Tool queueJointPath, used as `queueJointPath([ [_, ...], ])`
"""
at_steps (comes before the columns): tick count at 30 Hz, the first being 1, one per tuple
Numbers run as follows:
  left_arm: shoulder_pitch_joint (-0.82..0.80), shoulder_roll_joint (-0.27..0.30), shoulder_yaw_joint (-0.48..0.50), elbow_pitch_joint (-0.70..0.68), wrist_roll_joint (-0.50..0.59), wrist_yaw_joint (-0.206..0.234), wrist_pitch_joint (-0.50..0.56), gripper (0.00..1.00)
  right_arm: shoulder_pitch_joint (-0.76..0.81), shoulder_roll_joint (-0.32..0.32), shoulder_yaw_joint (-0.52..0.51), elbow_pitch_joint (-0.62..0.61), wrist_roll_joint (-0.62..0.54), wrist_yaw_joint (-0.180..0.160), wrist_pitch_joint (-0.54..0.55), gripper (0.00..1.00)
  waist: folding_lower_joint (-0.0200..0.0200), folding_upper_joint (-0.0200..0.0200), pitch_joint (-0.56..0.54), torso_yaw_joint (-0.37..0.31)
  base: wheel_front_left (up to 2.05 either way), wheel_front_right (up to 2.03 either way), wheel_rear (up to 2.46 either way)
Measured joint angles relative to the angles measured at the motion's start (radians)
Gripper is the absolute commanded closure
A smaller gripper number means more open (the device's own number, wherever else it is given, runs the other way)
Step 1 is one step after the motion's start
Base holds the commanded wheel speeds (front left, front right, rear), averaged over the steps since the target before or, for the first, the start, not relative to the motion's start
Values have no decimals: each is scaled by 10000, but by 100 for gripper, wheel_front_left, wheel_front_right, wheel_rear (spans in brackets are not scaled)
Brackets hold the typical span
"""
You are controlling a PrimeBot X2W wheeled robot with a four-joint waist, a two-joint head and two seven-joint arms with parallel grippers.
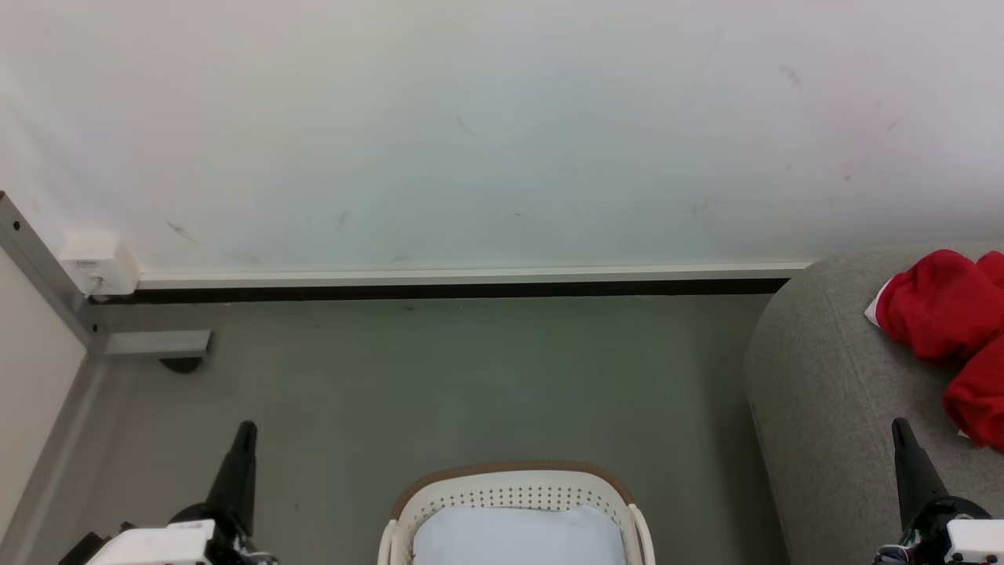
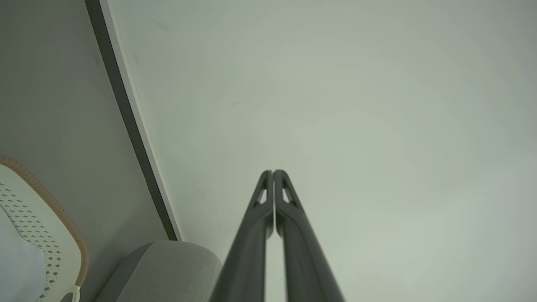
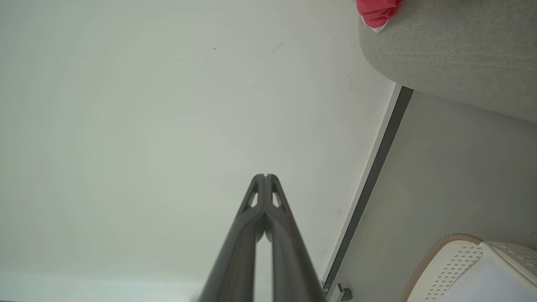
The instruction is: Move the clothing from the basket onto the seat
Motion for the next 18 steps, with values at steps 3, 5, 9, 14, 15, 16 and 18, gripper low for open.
queueJointPath([
  [3,0,0,0,0,0,0,0,100,-1,0,-2,0,0,0,0,100,0,0,0,0,0,0,0],
  [5,0,0,0,0,0,0,0,100,-1,0,-2,0,0,0,0,100,0,0,0,0,0,0,0],
  [9,-1,0,0,0,0,0,0,100,-1,0,-2,0,0,0,0,100,0,0,0,0,0,0,0],
  [14,-1,0,0,0,0,0,0,100,-1,0,-2,0,0,0,0,100,0,0,0,0,0,0,0],
  [15,-1,0,0,0,0,0,0,100,-1,0,-2,0,0,0,0,100,0,0,0,0,0,0,0],
  [16,-1,0,0,0,0,0,0,100,-1,0,-2,0,0,0,0,100,0,0,0,-1,0,0,0],
  [18,-1,0,0,0,0,0,0,100,-1,0,-2,0,0,0,0,100,0,0,0,-1,0,0,0],
])
